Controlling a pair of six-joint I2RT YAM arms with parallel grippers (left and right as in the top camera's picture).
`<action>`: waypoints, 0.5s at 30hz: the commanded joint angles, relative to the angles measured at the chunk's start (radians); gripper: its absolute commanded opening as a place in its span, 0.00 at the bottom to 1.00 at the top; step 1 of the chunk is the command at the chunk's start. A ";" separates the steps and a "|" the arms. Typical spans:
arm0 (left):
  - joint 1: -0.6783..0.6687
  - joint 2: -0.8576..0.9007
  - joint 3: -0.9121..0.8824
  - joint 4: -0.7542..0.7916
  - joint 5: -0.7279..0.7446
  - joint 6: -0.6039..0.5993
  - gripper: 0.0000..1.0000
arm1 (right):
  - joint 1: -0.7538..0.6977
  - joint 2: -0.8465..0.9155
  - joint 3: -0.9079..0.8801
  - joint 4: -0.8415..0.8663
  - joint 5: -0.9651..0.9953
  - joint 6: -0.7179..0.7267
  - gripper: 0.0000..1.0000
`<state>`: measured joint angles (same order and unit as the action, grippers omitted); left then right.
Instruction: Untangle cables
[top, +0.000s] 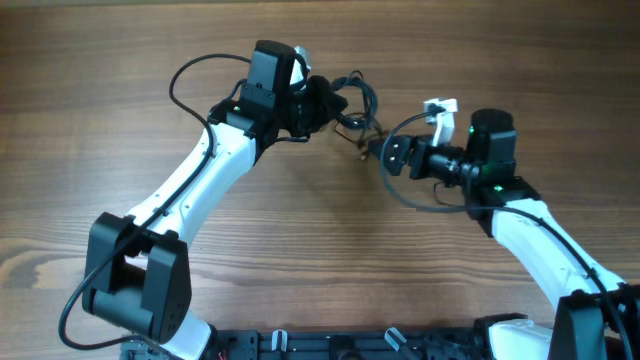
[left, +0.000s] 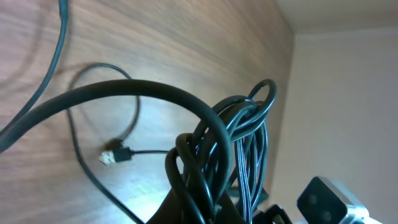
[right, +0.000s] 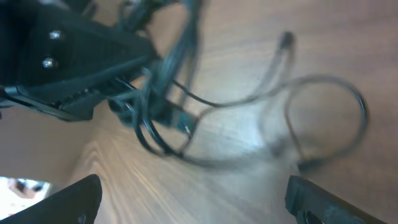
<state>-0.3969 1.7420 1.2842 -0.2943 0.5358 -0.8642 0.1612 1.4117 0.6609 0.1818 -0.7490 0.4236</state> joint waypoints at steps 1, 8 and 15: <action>0.002 -0.020 0.004 0.007 0.086 -0.099 0.04 | 0.083 -0.008 -0.001 0.055 0.157 -0.088 0.97; 0.003 -0.022 0.005 0.048 0.111 -0.225 0.04 | 0.193 -0.008 -0.001 0.063 0.432 -0.115 0.85; 0.037 -0.027 0.005 0.052 0.092 -0.224 0.04 | 0.200 -0.026 -0.001 0.022 0.341 -0.105 0.99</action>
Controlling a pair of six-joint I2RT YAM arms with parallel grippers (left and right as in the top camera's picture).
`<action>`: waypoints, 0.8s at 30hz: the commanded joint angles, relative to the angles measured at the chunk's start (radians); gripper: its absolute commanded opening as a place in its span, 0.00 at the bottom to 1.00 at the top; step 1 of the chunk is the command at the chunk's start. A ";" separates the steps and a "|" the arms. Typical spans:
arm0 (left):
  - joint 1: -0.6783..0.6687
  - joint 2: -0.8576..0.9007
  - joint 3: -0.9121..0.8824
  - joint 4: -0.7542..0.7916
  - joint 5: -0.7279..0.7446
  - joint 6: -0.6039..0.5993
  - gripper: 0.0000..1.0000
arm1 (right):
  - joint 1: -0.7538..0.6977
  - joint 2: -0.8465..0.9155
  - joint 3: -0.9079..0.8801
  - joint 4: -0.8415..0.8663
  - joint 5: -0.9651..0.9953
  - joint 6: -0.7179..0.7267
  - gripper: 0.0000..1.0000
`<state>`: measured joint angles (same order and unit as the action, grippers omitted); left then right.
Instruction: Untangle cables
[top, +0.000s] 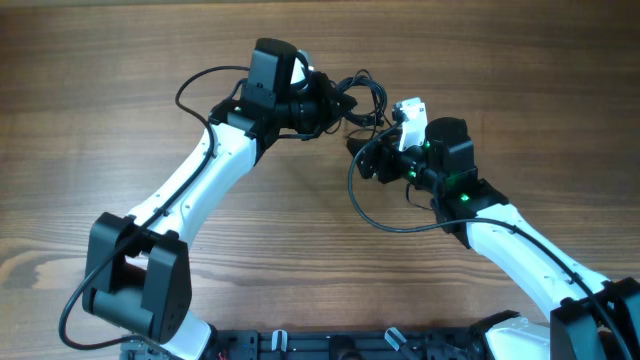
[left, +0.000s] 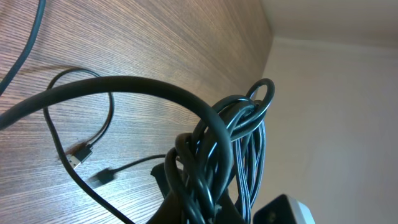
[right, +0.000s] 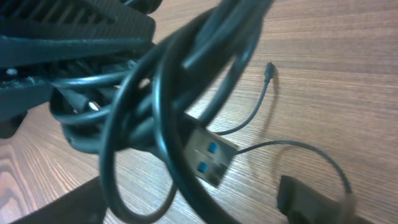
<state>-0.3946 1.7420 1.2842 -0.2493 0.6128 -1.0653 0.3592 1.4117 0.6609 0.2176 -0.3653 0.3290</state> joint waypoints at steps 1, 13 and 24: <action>0.048 -0.027 0.005 0.006 0.015 -0.023 0.04 | -0.002 -0.042 -0.001 -0.029 -0.071 -0.011 1.00; 0.089 -0.028 0.005 0.000 0.035 -0.100 0.04 | -0.026 -0.233 -0.001 -0.099 0.077 -0.259 1.00; 0.006 -0.117 0.005 0.000 0.049 -0.099 0.04 | -0.026 -0.035 -0.001 0.090 0.077 -0.299 0.99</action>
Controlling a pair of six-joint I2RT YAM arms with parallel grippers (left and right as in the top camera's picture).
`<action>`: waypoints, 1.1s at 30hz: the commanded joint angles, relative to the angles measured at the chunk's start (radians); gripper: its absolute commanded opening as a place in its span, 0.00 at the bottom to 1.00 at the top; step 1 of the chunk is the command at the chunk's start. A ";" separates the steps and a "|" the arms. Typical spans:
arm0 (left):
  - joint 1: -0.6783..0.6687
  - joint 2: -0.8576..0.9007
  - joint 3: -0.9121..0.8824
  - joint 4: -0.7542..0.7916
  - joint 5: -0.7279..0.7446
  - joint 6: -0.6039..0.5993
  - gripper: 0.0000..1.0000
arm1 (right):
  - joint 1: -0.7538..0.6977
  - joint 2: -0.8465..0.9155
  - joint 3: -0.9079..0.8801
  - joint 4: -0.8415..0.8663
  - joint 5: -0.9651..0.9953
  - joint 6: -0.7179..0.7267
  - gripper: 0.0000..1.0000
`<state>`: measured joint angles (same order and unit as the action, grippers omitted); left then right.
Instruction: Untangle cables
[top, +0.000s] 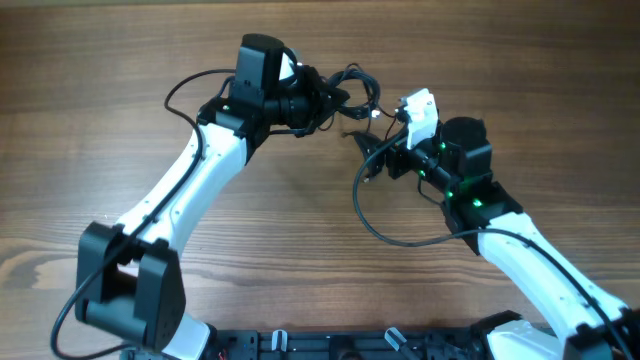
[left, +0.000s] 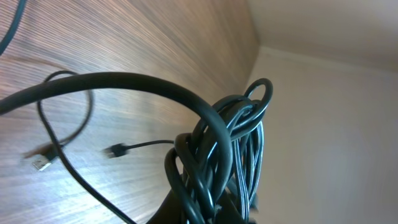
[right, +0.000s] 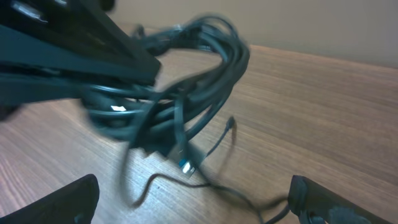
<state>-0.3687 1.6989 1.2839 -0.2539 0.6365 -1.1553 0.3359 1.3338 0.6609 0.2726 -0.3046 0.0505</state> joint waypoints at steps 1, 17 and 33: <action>-0.024 -0.084 0.005 0.004 0.025 -0.009 0.04 | -0.002 0.051 -0.001 0.044 0.017 -0.020 0.91; -0.029 -0.103 0.005 0.003 -0.171 0.521 0.04 | -0.032 -0.055 -0.001 -0.221 -0.285 0.245 0.04; -0.206 -0.102 0.005 -0.011 -0.171 1.053 0.04 | -0.131 -0.263 -0.001 -0.351 -0.556 0.238 0.04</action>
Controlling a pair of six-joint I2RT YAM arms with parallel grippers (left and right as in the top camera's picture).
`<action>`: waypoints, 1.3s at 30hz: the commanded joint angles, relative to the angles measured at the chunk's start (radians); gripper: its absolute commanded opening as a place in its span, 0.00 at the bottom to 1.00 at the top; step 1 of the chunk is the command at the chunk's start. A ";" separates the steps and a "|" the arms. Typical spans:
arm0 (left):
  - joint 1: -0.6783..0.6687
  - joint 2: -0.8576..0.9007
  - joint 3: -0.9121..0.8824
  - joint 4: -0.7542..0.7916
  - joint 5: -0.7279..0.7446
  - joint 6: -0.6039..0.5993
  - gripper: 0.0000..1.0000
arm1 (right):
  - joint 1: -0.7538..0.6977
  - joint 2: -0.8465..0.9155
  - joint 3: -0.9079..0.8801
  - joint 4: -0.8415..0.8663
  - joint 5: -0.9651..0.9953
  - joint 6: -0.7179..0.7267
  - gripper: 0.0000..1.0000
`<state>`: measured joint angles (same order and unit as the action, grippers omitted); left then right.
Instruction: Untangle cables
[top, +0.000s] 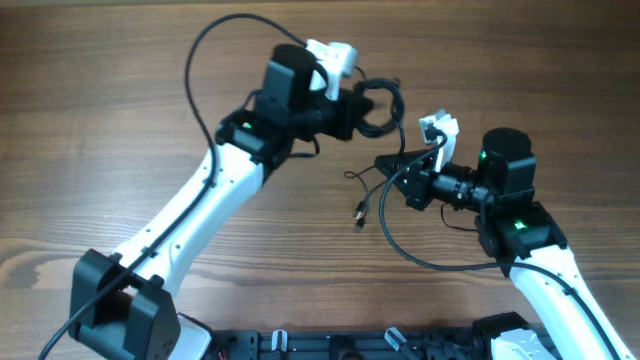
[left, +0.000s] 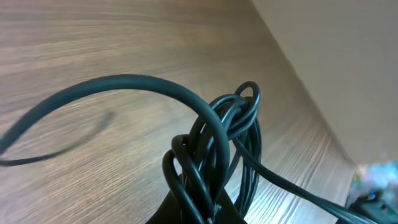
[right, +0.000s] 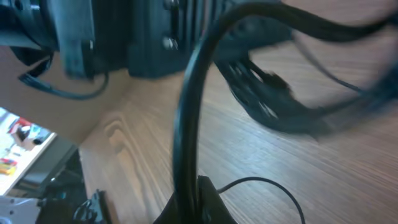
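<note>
A knot of black cables (left: 217, 140) is pinched in my left gripper (left: 200, 210), held above the table; from overhead the bundle (top: 378, 103) hangs at the left gripper (top: 352, 110). One thick loop (left: 124, 87) arches out of it. My right gripper (right: 196, 202) is shut on a single black cable strand (right: 191, 118) that rises toward the bundle (right: 267, 93). Overhead, the right gripper (top: 392, 173) sits just below and right of the bundle. A plug end (top: 360, 213) dangles below, and a slack loop (top: 400, 245) trails toward the right arm.
Wooden table (top: 100, 150) all round. A long black cable arc (top: 200, 70) rises beside the left arm. The right wrist view shows the left arm's black housing (right: 143, 37) close ahead, and the table's edge (right: 93, 149) at the left.
My right gripper was open near the bundle; it is now shut on one cable strand. The left gripper has moved right with the bundle, and the plug end now hangs lower.
The left gripper held the cable knot throughout. The right gripper was open to the right of it, then open close against the bundle, then open slightly back. Now it grips one strand while the left holds the knot further right.
</note>
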<state>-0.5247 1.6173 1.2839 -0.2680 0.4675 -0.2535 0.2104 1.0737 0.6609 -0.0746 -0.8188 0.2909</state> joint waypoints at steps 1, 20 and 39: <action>-0.060 -0.020 0.005 0.005 -0.002 0.170 0.04 | -0.006 0.004 -0.001 -0.011 -0.026 0.000 0.04; -0.082 -0.020 0.005 0.004 -0.001 0.227 0.04 | -0.064 0.042 -0.001 -0.190 0.208 0.105 0.04; -0.142 -0.020 0.005 -0.055 0.040 0.381 0.04 | -0.064 0.062 -0.001 -0.149 0.254 0.236 0.04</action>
<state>-0.6243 1.6173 1.2839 -0.3321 0.4698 0.0845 0.1513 1.1290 0.6609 -0.2409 -0.5194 0.4751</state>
